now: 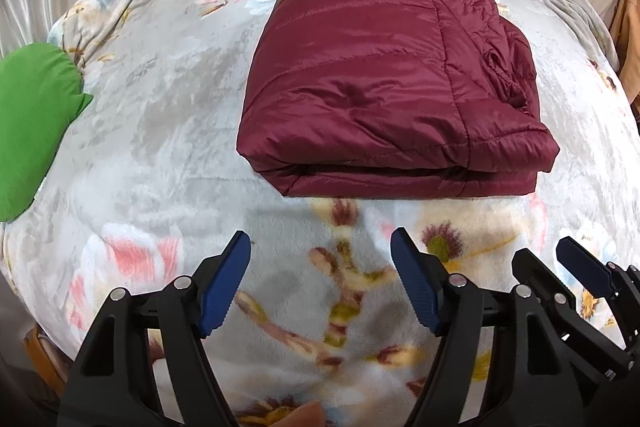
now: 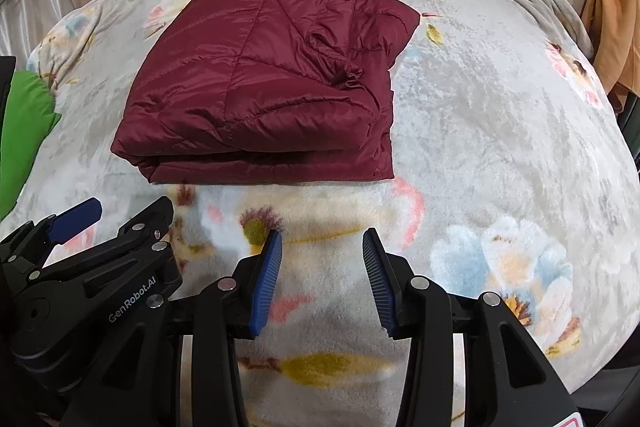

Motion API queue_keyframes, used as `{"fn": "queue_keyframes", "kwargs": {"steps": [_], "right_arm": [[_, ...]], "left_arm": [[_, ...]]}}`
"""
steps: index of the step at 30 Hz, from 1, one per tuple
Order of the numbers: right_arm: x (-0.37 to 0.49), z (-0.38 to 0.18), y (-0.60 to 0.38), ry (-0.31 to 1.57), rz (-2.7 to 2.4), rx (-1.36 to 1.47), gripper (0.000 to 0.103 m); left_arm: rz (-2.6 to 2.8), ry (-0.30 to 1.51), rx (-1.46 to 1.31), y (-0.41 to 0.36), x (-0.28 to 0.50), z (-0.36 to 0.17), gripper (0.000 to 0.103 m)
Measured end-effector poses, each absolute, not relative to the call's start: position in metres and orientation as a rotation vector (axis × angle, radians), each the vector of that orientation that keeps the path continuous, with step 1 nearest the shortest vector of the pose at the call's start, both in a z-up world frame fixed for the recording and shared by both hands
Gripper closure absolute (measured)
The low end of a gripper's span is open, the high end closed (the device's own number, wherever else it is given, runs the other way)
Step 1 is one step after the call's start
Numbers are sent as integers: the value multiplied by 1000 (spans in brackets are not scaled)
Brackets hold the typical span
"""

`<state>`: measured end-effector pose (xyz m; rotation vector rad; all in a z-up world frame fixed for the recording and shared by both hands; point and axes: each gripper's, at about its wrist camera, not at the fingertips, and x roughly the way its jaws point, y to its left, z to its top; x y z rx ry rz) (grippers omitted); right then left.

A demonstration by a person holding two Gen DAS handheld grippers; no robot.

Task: Fold large clothes

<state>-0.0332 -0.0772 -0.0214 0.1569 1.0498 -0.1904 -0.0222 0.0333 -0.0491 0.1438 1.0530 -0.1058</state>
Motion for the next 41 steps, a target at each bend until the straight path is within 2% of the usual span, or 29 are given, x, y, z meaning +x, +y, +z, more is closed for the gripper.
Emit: {"fn": "queue_keyframes", "kwargs": {"steps": [24, 31, 41], "right_arm": [[-29, -24, -80, 1053, -195, 169, 61], [-29, -25, -79, 1061, -200, 165, 64], [-30, -26, -77, 1062, -201, 160, 64]], "left_arm": [[-102, 1050, 157, 29, -18, -49, 33], [-111, 1055, 169, 27, -19, -52, 33], [-96, 1062, 181, 28, -21, -53, 34]]}}
